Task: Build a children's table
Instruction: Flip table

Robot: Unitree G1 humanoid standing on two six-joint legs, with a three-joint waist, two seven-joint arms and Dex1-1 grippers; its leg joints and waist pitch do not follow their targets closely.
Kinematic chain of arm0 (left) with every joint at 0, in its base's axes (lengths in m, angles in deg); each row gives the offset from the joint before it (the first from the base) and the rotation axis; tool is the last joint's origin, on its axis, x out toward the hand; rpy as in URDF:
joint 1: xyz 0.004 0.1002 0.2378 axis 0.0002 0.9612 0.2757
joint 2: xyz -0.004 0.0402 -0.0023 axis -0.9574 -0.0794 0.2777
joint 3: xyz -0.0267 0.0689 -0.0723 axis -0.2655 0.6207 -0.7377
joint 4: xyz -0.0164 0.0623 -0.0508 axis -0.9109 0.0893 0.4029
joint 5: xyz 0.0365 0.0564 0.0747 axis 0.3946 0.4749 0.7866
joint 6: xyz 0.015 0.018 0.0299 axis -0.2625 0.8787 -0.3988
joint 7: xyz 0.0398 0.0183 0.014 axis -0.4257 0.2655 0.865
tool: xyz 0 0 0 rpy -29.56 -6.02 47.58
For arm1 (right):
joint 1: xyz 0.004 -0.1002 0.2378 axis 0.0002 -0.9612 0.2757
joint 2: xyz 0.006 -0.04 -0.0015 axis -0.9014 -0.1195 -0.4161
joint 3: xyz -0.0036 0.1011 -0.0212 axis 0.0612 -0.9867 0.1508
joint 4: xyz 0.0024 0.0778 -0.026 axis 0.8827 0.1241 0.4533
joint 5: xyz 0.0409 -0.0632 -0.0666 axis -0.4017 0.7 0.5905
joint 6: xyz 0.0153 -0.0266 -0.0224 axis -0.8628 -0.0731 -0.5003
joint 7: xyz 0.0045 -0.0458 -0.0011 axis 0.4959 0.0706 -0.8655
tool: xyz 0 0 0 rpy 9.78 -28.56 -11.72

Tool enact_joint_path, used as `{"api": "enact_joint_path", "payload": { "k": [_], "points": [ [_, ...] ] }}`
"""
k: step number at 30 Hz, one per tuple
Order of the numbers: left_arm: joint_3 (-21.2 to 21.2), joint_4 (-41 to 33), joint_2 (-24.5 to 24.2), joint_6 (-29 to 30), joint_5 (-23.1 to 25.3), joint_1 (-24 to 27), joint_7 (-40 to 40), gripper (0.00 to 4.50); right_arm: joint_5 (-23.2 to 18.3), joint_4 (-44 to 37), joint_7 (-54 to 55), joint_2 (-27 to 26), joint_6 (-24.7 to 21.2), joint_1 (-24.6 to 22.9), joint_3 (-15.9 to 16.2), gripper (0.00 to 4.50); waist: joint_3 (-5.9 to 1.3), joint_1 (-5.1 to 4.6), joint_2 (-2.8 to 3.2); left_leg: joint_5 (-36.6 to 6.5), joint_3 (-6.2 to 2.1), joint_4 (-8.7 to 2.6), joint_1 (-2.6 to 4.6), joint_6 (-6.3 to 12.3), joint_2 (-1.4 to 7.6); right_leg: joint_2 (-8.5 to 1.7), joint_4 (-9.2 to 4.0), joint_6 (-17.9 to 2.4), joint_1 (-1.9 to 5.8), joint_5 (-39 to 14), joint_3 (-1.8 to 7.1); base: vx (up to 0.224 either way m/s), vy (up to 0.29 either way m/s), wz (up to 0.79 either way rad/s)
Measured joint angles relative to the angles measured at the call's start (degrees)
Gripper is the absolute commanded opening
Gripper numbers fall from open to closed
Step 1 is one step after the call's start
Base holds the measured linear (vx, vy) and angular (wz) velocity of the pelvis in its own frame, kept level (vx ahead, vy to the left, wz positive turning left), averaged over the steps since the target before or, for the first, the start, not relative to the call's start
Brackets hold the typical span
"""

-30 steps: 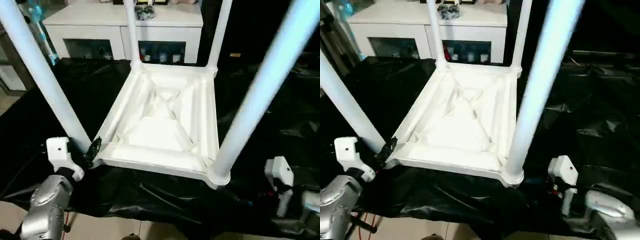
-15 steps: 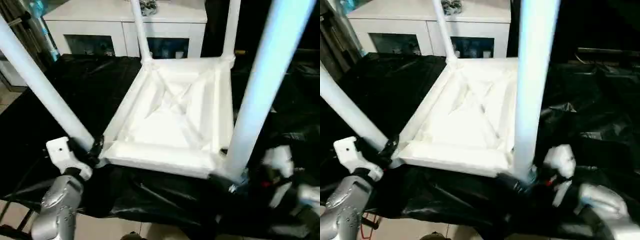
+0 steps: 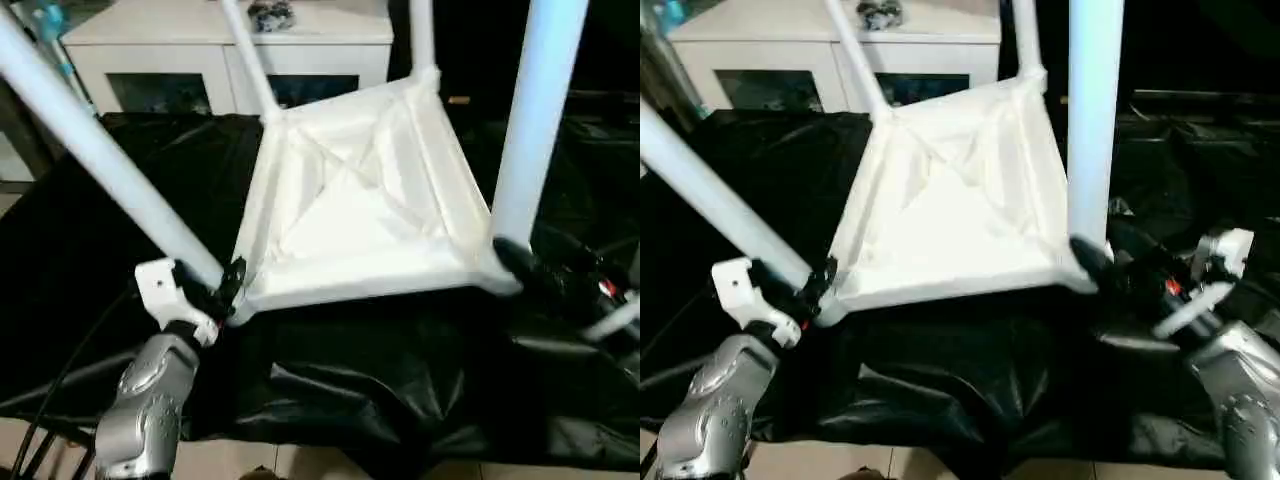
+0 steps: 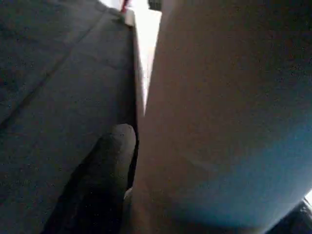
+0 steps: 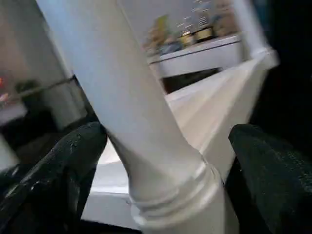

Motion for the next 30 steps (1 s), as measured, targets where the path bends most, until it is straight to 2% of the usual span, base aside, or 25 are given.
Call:
{"api": "enact_joint_path", "payload": {
  "k": [3, 5, 7, 10, 13, 15, 17, 20, 23, 25, 27, 30],
  "points": [
    [-1.36, 0.01, -0.93, -0.05, -0.01, 0.42, 0.75, 2.50, -3.40, 1.37, 3.18, -0.15, 0.09, 0.02, -6.51, 4.50, -0.02, -0.29, 0.02, -0.01, 0.01, -0.01, -0.12, 0.02, 0.01, 0.00, 0.03, -0.02, -0.16, -0.02, 0.00, 0.000, 0.000, 0.00],
    [-2.50, 0.04, -1.76, -0.08, 0.03, 0.71, 0.97, 2.46, -5.35, 1.18, 3.30, 0.03, 0.03, -0.05, -8.12, 4.50, -0.02, -0.43, 0.03, 0.00, 0.01, 0.00, -0.19, 0.02, 0.03, 0.02, 0.13, -0.03, -0.27, -0.02, -0.01, 0.000, 0.000, 0.00],
    [-2.47, 0.04, -1.96, -0.39, 1.00, 0.79, 0.95, 2.39, -4.97, -0.45, 1.88, 0.26, -0.02, -0.73, -7.21, 4.50, -0.05, -0.28, 0.08, 0.07, 0.01, 0.07, -0.25, 0.12, 0.06, 0.01, 0.20, -0.04, -0.30, -0.03, -0.05, 0.000, 0.000, 0.00],
    [-1.24, 0.14, -2.36, -0.57, 2.71, 0.79, 0.96, 2.35, -2.78, -2.46, 0.15, 0.50, 0.09, -2.01, -3.62, 4.50, -0.02, 0.03, 0.03, 0.08, 0.01, 0.29, -0.27, 0.13, 0.08, -0.01, 0.37, -0.03, -0.29, -0.02, -0.05, 0.000, 0.000, 0.00],
    [-0.91, 0.13, -2.28, -0.52, 3.31, 0.80, 1.06, 2.34, -2.27, 0.18, 4.39, -1.12, 0.32, -0.32, -4.71, 4.50, -0.02, 0.11, 0.05, 0.09, 0.05, 0.40, -0.25, 0.12, -0.04, -0.19, 0.51, -0.03, -0.27, 0.02, -0.04, 0.000, 0.000, 0.00],
    [-1.14, 0.11, -1.46, -0.03, 3.01, 0.79, 1.10, 2.34, -2.72, 2.67, 6.91, -1.78, 0.54, 0.18, -7.12, 4.50, -0.03, 0.11, 0.05, 0.12, 0.24, 0.41, -0.20, 0.16, -0.06, -0.32, 0.54, -0.02, -0.23, 0.03, -0.05, 0.000, 0.000, 0.00],
    [-1.81, 0.11, -0.86, 0.77, 1.82, 0.78, 1.22, 2.34, -4.32, 3.29, 7.32, -2.46, -0.06, -0.27, -8.29, 4.50, -0.03, 0.16, 0.06, 0.12, 0.27, 0.41, -0.22, 0.17, -0.06, -0.35, 0.57, -0.02, -0.24, 0.03, -0.05, 0.000, 0.000, 0.00],
    [-3.07, 0.10, 0.09, 2.15, -0.79, 0.26, 1.90, 2.34, -5.65, 3.26, 6.48, -2.69, -1.11, -2.32, -8.27, 4.50, 0.00, 0.35, 0.01, 0.14, 0.27, 0.41, -0.20, 0.19, -0.05, -0.35, 0.60, -0.02, -0.24, 0.03, -0.07, 0.000, 0.000, 0.00],
    [-4.70, 0.10, 0.95, 3.89, -3.49, -0.34, 2.18, 2.33, -6.74, 3.22, 4.68, -3.39, -3.18, -5.20, -7.56, 4.50, 0.01, 0.53, 0.00, 0.17, 0.27, 0.41, -0.25, 0.24, -0.06, -0.35, 0.61, -0.01, -0.27, 0.03, -0.07, 0.000, 0.000, 0.00],
    [-5.20, -0.03, 1.58, 5.51, -4.67, -1.07, 2.38, 2.30, -7.08, 1.68, 1.41, -2.91, -5.41, -8.70, -4.89, 4.50, 0.05, 0.64, -0.08, 0.18, 0.27, 0.41, -0.22, 0.26, -0.05, -0.37, 0.61, 0.00, -0.23, 0.03, -0.11, 0.000, 0.000, 0.00],
    [-5.47, -0.07, 2.04, 6.40, -5.36, -1.45, 2.41, 2.30, -7.09, 0.28, -1.56, -3.13, -8.03, -11.04, -0.24, 4.50, 0.08, 0.64, -0.12, 0.20, 0.26, 0.41, -0.24, 0.26, -0.04, -0.39, 0.61, 0.00, -0.22, 0.03, -0.14, 0.000, 0.000, 0.00],
    [-5.30, -0.06, 2.64, 7.30, -5.44, -2.34, 3.04, 2.29, -6.92, -1.74, -4.82, -2.89, -10.21, -11.65, 5.64, 4.50, 0.08, 0.83, -0.13, 0.28, 0.27, 0.41, -0.26, 0.32, -0.09, -0.47, 0.59, 0.06, -0.17, 0.07, -0.16, 0.000, 0.000, 0.00]
  ]
}}
